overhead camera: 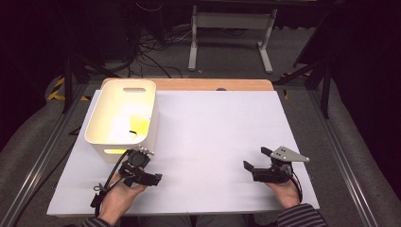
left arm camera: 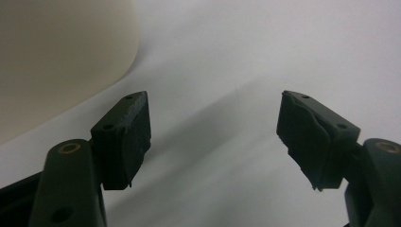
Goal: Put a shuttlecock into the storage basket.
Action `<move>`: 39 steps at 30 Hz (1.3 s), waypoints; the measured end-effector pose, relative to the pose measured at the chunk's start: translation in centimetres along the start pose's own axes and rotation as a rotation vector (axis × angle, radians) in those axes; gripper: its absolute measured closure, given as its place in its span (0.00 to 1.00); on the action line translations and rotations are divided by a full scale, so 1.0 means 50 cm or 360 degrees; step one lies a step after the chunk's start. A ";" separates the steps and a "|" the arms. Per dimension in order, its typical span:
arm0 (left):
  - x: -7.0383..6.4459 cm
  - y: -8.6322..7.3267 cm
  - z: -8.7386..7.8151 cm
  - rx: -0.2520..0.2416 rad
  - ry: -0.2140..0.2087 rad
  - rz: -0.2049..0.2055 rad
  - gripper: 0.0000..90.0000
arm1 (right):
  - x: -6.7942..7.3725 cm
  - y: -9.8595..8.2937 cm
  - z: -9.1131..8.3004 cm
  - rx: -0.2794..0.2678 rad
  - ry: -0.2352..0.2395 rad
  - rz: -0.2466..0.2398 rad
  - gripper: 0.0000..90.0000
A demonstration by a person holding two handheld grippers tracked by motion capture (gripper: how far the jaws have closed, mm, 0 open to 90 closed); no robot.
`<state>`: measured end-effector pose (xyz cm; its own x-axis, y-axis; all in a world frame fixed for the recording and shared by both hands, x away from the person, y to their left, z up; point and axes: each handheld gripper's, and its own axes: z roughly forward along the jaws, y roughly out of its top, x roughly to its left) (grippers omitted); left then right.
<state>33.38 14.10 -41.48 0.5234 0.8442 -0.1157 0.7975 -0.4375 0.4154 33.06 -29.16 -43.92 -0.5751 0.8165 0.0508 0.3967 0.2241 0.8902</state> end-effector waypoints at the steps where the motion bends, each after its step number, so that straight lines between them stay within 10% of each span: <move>1: 0.001 -0.002 -0.001 -0.0003 -0.0004 -0.0007 0.31 | 0.000 0.000 0.000 0.0000 0.0000 -0.0001 0.10; 39: 0.081 -0.070 -0.049 -0.0129 0.0088 -0.0214 0.31 | 0.003 -0.001 0.000 0.0015 -0.0003 -0.0006 0.10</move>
<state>32.00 19.82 -41.19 0.3947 0.9101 -0.1264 0.8313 -0.2951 0.4710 32.97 -29.06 -43.99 -0.5751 0.8167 0.0467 0.4015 0.2321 0.8860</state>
